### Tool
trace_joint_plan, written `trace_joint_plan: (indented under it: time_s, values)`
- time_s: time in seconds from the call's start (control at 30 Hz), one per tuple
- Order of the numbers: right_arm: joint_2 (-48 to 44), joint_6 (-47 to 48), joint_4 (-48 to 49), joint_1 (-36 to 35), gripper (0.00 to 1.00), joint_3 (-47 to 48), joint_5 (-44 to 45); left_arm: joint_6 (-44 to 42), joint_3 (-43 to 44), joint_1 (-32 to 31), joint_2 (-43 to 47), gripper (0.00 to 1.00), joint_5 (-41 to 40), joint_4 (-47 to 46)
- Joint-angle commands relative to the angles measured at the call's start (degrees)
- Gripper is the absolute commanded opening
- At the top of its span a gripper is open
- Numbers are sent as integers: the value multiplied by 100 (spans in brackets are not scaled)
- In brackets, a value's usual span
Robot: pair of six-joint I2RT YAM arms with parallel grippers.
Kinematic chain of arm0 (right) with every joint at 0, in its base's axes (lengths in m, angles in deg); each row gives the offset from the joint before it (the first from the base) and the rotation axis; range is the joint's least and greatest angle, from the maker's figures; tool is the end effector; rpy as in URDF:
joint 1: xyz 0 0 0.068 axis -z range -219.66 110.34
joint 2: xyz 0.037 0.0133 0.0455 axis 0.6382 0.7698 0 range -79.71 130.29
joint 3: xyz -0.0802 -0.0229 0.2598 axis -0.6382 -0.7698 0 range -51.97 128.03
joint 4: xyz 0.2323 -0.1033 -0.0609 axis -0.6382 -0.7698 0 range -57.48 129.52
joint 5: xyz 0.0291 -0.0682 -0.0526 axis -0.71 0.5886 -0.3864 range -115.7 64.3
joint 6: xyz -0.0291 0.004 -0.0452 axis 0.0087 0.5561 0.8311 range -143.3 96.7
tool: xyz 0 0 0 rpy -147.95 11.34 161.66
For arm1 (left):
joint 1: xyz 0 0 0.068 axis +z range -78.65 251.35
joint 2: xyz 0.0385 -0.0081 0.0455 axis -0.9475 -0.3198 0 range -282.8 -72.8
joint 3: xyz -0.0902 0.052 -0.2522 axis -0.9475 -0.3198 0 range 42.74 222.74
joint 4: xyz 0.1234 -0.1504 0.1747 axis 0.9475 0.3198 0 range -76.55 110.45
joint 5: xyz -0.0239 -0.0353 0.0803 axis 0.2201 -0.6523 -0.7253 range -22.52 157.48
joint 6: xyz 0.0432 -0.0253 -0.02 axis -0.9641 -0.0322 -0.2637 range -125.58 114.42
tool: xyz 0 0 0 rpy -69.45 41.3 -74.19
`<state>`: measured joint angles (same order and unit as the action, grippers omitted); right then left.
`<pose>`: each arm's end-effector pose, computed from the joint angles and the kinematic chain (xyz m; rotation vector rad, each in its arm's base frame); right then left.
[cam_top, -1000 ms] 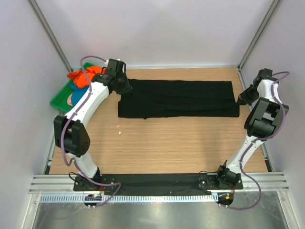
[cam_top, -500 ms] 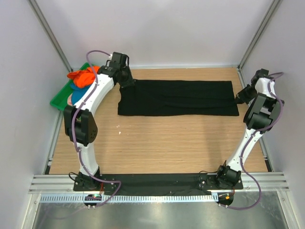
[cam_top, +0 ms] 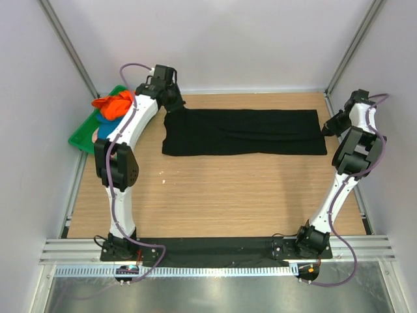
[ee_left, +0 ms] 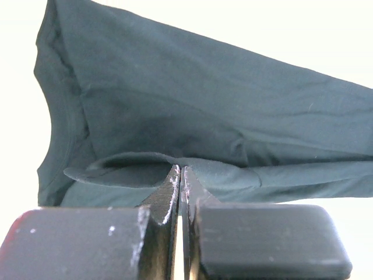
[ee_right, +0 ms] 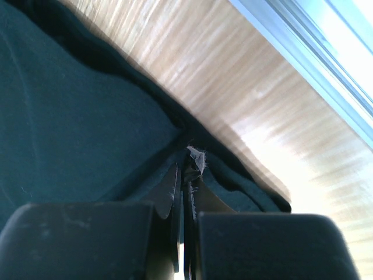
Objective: Fold and stack the t-shirts
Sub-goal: Fold the tshirt
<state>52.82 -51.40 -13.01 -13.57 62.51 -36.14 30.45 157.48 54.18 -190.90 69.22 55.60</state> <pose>0.4395 -0.2083 0.1864 1.2339 2.5080 0.2636 0.4480 -0.1396 0.3138 -0.3814 2.3878 -0.4757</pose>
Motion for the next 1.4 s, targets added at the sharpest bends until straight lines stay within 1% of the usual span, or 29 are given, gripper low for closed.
trace_joint_plan:
  time_s: [0.0, 0.2, 0.5, 0.93, 1.17, 1.37]
  values:
    - [185, -108, -64, 2, 1, 382, -107, 106, 452, 29, -203, 0, 134, -14]
    - [247, -100, 24, -7, 1, 409, -134, 123, 901, 47, -573, 0, 90, 144]
    - [247, -170, 103, -7, 2, 444, -143, 229, 901, 82, -776, 0, -51, 162]
    - [353, -337, 191, -7, 5, 541, -99, 343, 989, 126, -1004, 0, 20, -286]
    - [423, -451, 226, -7, 8, 532, -143, 343, 866, 144, -1153, 0, 134, -901]
    - [449, -530, 270, -7, 8, 567, -152, 273, 1015, 152, -1399, 0, 72, -1139]
